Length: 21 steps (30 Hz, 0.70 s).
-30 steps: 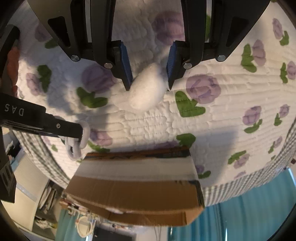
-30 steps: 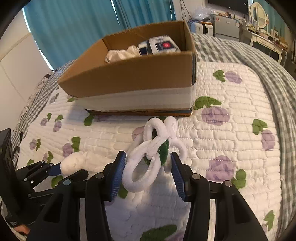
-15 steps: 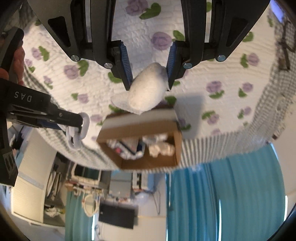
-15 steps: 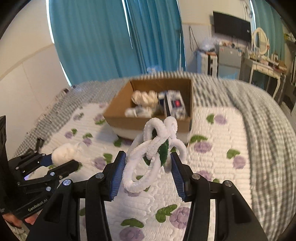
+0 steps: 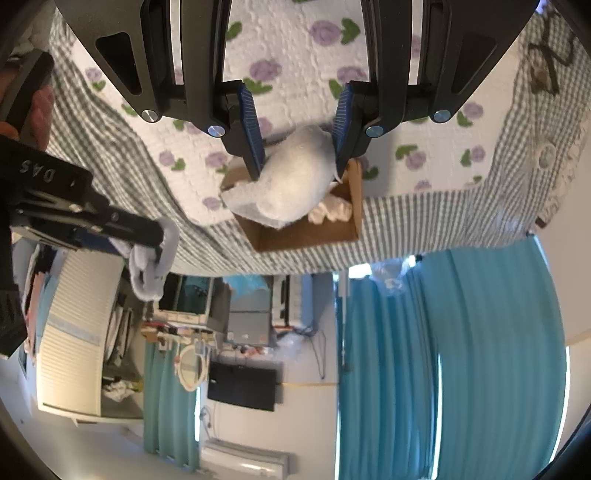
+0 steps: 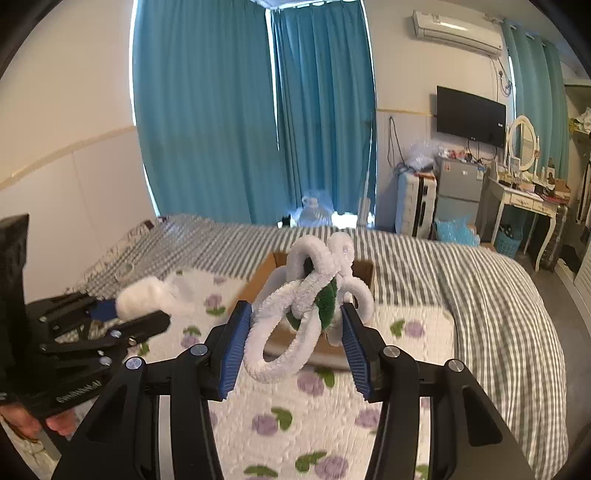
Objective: Organize soft objects
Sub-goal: 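Carry the knot and fluffy ball with both tools over the box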
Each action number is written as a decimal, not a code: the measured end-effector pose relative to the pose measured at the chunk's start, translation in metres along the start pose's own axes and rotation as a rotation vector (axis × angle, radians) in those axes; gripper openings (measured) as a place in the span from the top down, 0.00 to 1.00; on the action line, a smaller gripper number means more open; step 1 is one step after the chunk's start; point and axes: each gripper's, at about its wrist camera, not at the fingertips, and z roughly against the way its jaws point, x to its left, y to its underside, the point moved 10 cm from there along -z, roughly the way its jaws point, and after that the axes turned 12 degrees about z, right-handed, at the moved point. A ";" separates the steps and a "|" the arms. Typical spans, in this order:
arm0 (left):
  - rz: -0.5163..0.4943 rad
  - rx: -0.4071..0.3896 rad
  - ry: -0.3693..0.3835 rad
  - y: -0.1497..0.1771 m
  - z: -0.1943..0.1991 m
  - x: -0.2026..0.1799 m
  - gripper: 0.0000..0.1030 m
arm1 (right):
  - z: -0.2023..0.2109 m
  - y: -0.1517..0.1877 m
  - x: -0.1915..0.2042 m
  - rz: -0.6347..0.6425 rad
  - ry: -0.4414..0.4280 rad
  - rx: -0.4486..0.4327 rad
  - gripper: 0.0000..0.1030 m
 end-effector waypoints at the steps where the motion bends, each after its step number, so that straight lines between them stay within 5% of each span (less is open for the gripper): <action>1: -0.003 -0.003 0.001 -0.004 -0.002 -0.001 0.67 | -0.001 -0.007 -0.003 -0.001 0.000 -0.008 0.53; 11: -0.032 -0.009 -0.005 -0.055 -0.068 -0.003 0.67 | -0.066 -0.062 -0.027 0.004 -0.016 -0.019 0.52; 21: -0.017 0.124 -0.040 -0.046 -0.192 0.023 0.67 | -0.189 -0.035 -0.054 -0.043 -0.048 0.092 0.52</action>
